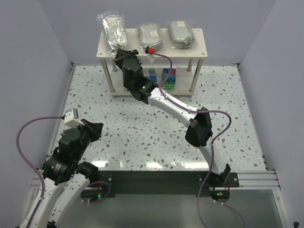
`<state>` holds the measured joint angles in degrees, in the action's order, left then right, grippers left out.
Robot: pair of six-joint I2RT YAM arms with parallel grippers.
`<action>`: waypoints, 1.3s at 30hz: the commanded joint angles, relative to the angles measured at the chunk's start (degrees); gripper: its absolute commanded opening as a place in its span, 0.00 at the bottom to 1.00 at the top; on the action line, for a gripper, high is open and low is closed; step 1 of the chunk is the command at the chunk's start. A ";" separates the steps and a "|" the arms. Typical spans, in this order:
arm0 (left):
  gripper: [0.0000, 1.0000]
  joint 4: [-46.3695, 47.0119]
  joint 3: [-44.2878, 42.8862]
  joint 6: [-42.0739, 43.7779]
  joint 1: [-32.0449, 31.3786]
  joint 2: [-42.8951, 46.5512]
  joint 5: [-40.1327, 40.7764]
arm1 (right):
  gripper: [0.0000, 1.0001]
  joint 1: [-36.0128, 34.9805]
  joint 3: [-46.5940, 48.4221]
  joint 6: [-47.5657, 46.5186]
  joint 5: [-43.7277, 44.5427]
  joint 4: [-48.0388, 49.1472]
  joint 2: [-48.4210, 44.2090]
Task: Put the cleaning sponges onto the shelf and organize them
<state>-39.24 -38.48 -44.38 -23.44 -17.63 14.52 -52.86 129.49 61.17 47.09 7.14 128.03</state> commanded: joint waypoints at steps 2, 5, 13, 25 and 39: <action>0.06 -0.83 -2.04 -0.09 -0.20 0.66 0.33 | 0.04 0.30 -3.35 -1.22 0.72 7.00 -3.12; 0.06 -0.57 -2.04 -0.35 -0.20 0.49 0.42 | 0.02 0.30 -4.25 -4.20 1.60 9.73 -4.89; 0.05 -0.65 -3.70 -0.27 -0.20 -1.09 -0.64 | 0.03 0.30 -3.46 -5.71 4.15 10.35 -6.47; 0.19 -2.24 -5.73 -0.09 -0.20 -0.57 1.12 | 0.60 0.39 -4.68 -9.66 0.46 15.36 -7.79; 0.94 -0.83 -6.35 0.52 -0.20 -1.09 1.03 | 0.91 -0.66 -39.56 -11.59 -20.17 24.69 -32.38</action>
<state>-41.41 -42.65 -44.10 -23.44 -18.26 15.16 -53.04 94.39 51.64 34.57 27.97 103.24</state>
